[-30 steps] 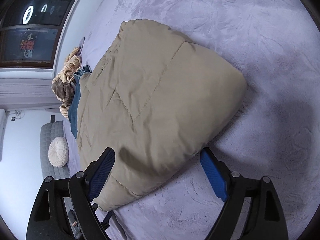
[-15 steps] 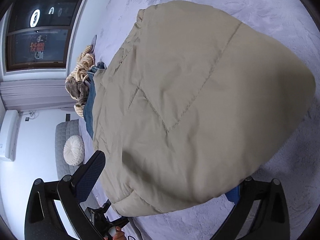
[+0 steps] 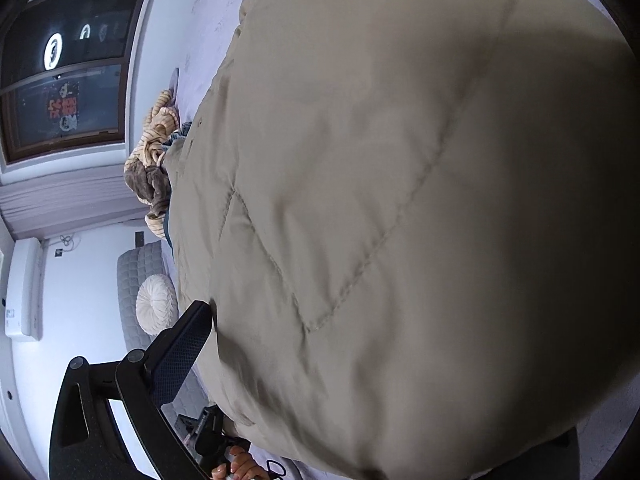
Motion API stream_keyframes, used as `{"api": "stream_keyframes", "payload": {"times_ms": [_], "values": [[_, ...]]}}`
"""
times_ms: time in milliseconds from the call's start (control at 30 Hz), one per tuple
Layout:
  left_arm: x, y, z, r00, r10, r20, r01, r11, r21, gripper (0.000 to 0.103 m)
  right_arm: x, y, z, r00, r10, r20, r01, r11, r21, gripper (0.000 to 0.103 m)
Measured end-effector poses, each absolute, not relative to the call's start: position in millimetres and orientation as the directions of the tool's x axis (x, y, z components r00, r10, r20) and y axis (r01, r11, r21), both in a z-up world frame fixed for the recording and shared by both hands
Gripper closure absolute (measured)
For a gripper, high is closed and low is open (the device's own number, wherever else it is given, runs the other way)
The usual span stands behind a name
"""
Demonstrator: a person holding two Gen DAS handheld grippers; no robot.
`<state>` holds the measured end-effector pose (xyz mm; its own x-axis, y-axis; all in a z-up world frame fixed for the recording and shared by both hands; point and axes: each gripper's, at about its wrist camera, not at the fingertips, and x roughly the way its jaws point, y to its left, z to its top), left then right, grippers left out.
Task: Fold large clothes
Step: 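Grasp the folded jacket edge with both tools and lift it, then fold the lifted edge over the jacket and open both tools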
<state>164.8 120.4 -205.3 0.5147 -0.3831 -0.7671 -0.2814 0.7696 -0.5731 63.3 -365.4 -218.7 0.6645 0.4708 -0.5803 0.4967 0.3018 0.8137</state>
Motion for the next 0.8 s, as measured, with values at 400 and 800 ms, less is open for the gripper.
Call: {"api": "stream_keyframes", "payload": {"times_ms": [400, 800], "values": [[131, 120, -142, 0.558, -0.399, -0.727, 0.002, 0.877, -0.481, 0.082, 35, -346, -179, 0.7, 0.424, -0.575, 0.448, 0.368, 0.815, 0.077], [1, 138, -122, 0.524, -0.399, -0.752, 0.001, 0.884, -0.468, 0.082, -46, -330, -162, 0.634, 0.468, -0.615, 0.464, 0.406, 0.787, 0.077]]}}
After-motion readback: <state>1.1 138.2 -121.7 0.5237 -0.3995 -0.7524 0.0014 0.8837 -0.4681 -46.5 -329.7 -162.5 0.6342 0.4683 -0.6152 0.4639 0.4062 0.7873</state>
